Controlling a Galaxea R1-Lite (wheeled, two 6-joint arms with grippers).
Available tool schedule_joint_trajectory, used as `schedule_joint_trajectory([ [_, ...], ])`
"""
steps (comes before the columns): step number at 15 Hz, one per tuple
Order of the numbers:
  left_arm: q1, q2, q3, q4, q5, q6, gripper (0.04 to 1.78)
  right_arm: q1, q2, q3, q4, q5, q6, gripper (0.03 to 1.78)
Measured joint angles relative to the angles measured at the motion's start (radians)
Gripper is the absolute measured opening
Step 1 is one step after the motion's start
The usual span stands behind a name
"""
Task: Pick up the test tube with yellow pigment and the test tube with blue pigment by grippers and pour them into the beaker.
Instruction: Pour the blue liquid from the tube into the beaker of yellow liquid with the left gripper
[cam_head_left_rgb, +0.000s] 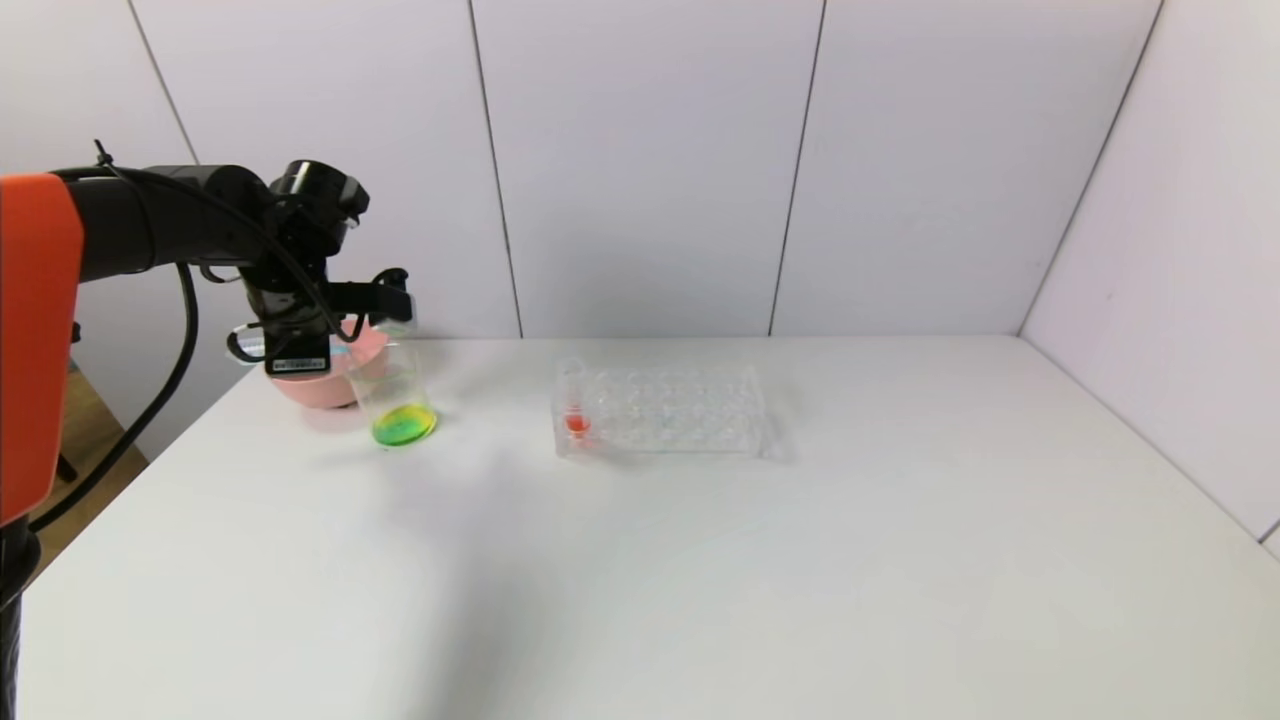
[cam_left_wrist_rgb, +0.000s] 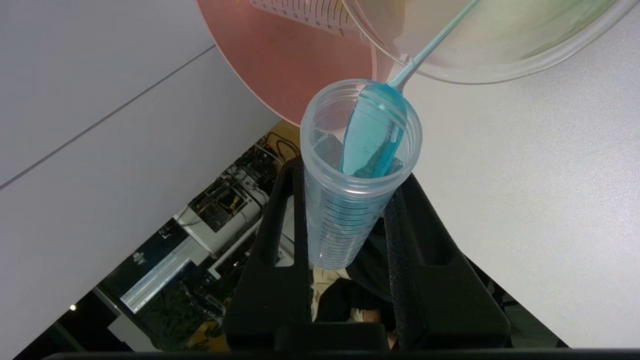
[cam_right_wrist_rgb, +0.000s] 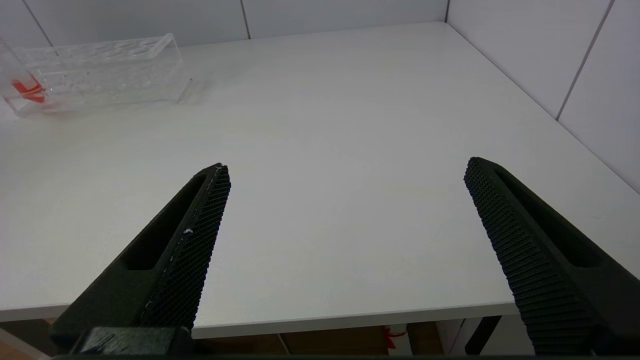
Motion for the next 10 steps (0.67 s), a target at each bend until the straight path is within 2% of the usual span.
schedule_joint_trajectory([
  [4,-0.004,0.003,0.000,0.006,0.040,0.000,0.46,0.000,0.000,0.000,0.000,0.000,0.000,1.71],
  [10,-0.008,0.007,0.000,0.012,0.049,-0.001,0.46,0.000,0.000,0.000,0.000,0.000,0.000,1.71],
])
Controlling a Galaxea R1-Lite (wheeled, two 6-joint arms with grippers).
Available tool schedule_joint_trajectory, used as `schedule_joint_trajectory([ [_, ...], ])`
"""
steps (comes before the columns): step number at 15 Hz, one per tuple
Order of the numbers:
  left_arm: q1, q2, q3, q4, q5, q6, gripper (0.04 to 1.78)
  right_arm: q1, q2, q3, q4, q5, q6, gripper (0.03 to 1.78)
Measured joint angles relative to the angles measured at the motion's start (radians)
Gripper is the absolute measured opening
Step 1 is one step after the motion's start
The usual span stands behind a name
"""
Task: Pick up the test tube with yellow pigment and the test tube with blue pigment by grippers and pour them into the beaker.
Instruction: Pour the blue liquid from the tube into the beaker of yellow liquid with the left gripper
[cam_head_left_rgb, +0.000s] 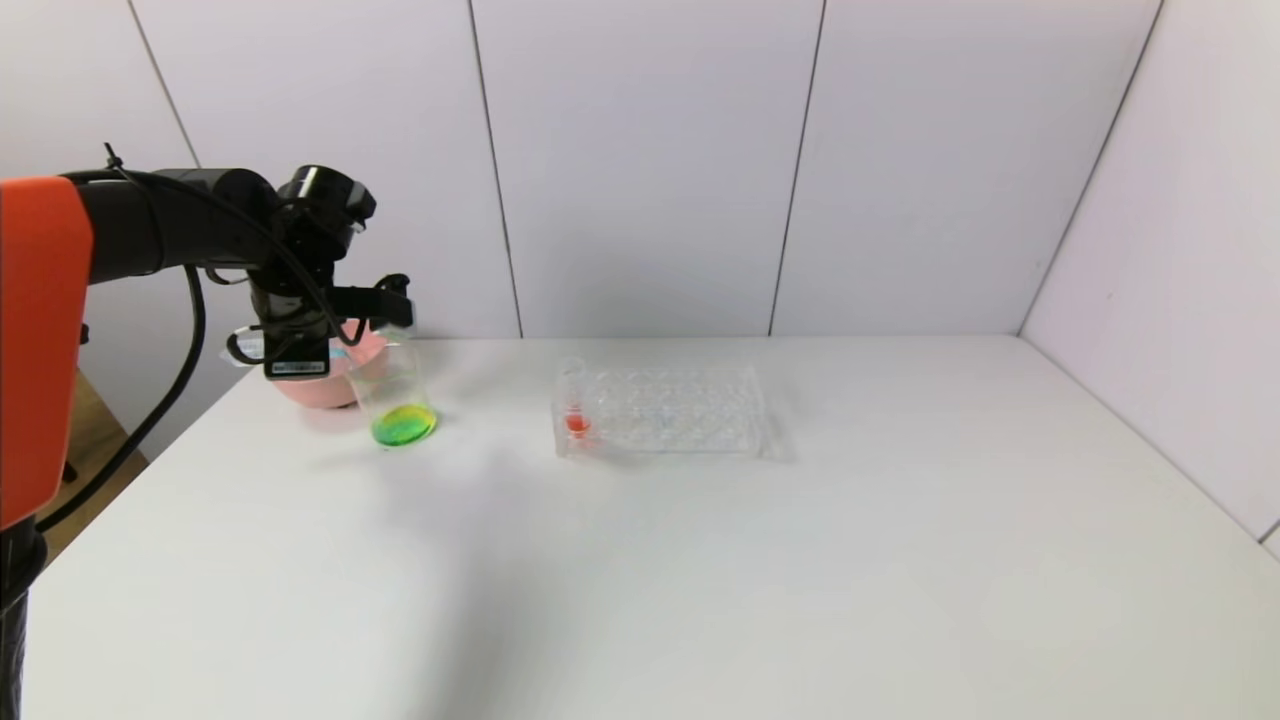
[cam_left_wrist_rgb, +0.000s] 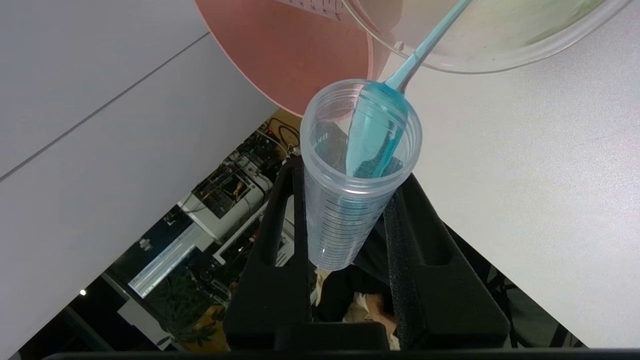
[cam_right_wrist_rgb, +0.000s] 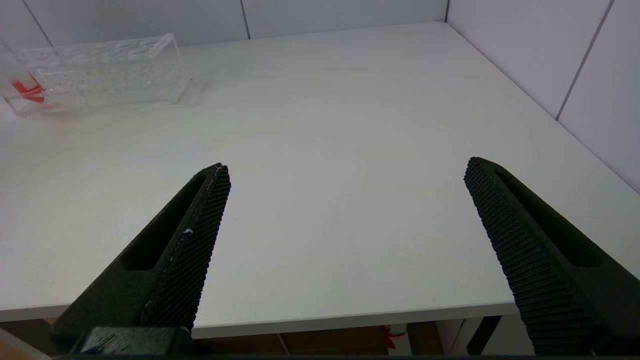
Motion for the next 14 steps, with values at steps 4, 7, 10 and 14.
schedule_joint_trajectory([
  [4,-0.003,0.002,0.000,0.000,0.008,0.000,0.46,0.000,0.000,0.000,0.000,0.000,0.000,1.71],
  [7,-0.010,0.004,0.000,-0.002,0.033,0.000,0.46,0.000,0.000,0.000,0.000,0.000,0.000,1.71],
  [10,-0.014,0.006,0.000,0.000,0.036,0.000,0.46,0.000,0.000,0.000,0.000,0.000,0.000,1.71],
  [14,-0.017,0.013,-0.001,-0.002,0.060,0.001,0.46,0.000,0.000,0.000,0.000,0.000,0.000,1.71],
])
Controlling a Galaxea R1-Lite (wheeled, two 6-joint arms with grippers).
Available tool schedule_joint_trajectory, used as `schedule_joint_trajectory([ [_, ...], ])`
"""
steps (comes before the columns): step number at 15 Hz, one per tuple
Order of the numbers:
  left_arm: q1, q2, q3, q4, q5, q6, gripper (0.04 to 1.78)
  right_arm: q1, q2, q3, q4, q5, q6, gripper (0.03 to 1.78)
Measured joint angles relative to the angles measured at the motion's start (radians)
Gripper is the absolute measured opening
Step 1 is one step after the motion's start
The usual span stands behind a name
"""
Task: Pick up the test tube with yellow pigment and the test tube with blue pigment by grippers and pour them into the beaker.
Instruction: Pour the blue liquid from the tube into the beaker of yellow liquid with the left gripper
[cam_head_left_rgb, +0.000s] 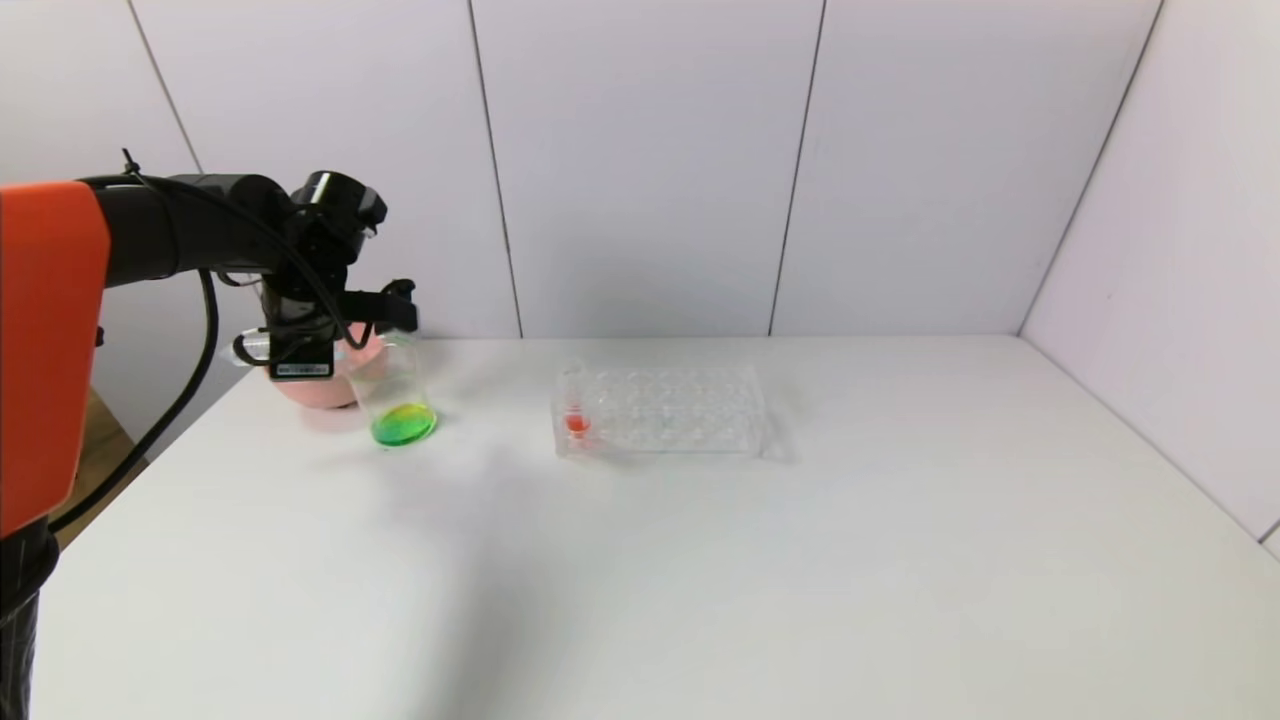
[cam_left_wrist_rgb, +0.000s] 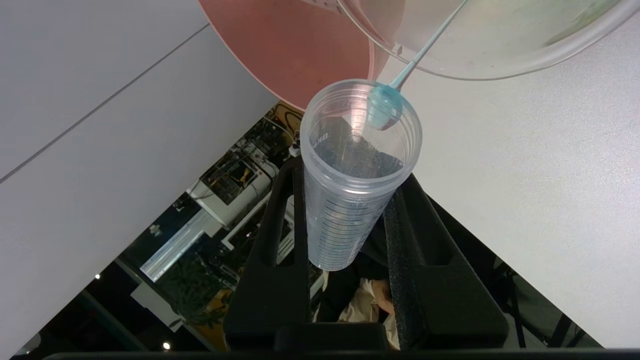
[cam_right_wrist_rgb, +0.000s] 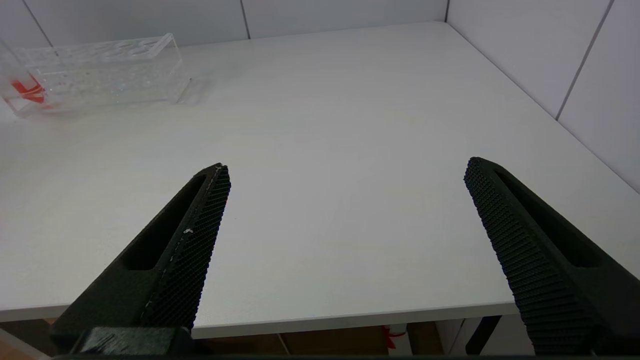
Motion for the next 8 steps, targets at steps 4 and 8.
schedule_joint_trajectory([
  [4,-0.003,0.002,0.000,-0.001,0.007,0.000,0.46,0.001,0.000,0.000,0.000,-0.001,0.000,1.71],
  [8,-0.006,0.003,0.000,-0.001,0.017,-0.001,0.46,0.000,0.000,0.000,0.000,0.000,0.000,1.71],
])
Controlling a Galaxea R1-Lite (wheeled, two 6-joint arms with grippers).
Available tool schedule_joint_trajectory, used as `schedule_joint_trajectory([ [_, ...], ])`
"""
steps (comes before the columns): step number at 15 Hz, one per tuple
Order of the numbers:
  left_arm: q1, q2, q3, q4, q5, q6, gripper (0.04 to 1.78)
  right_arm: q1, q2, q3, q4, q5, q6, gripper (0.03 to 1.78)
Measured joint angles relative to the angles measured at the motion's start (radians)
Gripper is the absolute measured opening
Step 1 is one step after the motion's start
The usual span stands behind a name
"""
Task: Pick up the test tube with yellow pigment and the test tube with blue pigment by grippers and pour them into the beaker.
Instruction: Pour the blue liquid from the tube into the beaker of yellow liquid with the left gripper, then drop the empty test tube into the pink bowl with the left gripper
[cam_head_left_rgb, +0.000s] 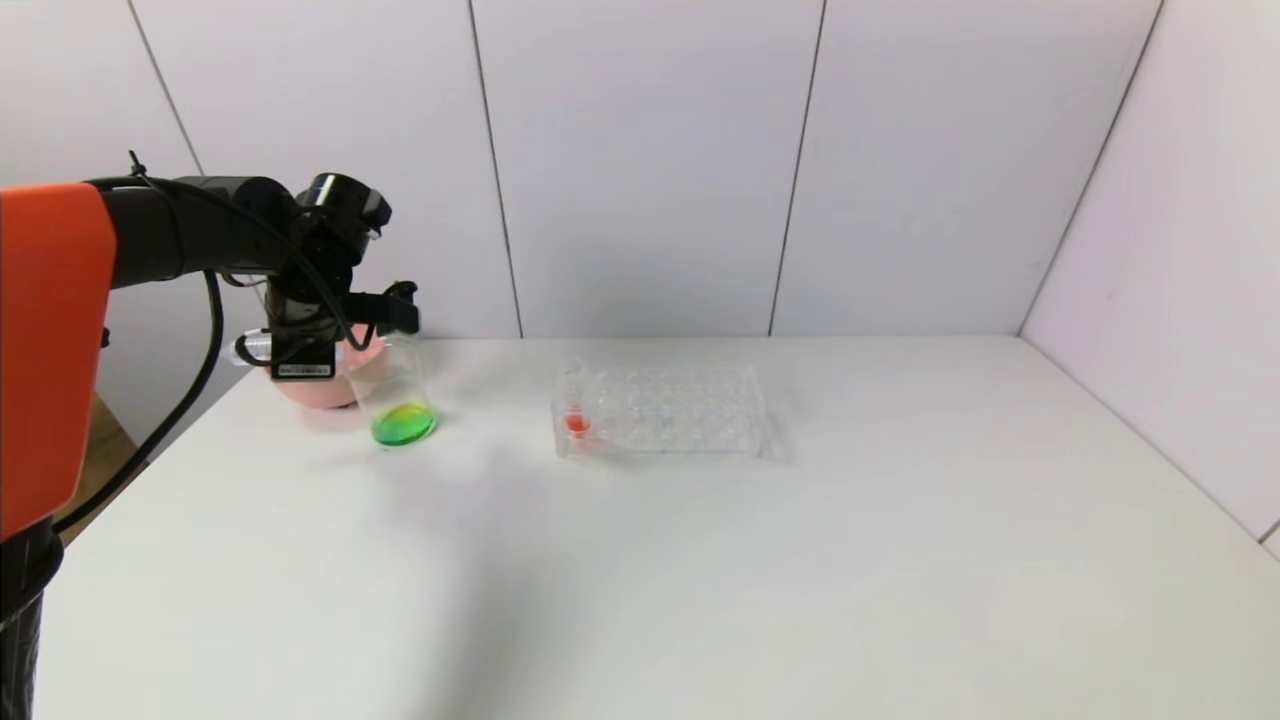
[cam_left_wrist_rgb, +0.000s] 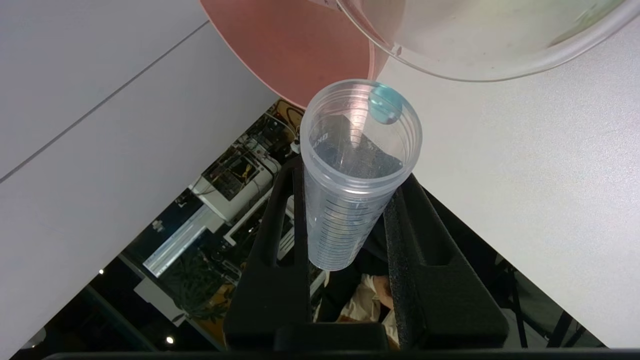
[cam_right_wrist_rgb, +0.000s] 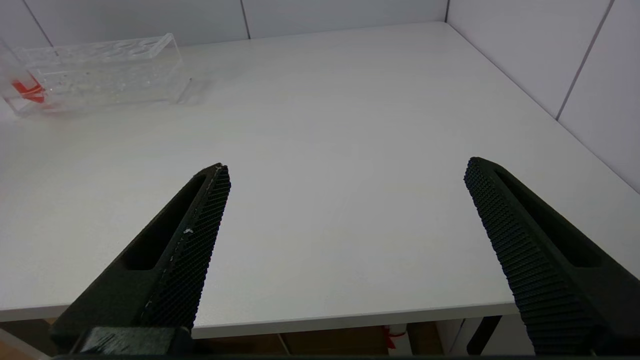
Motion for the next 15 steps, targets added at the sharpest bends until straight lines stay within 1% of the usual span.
schedule_joint_trajectory([
  [3,-0.001,0.002,0.000,0.002,0.024,0.001,0.46,0.000,0.000,0.000,0.000,0.000,0.000,1.71],
  [10,-0.001,0.006,0.001,0.003,0.020,0.001,0.46,0.000,0.000,0.000,0.000,0.000,0.000,1.71],
  [12,0.000,-0.002,0.001,0.002,-0.001,-0.001,0.46,0.000,0.000,0.000,0.000,0.000,0.000,1.71],
  [13,0.002,-0.008,0.001,0.000,-0.027,-0.004,0.46,0.000,0.000,0.000,0.000,0.000,0.000,1.71],
  [15,0.010,-0.025,0.001,-0.015,-0.119,-0.018,0.46,0.000,0.000,0.000,0.000,0.000,0.000,1.71],
])
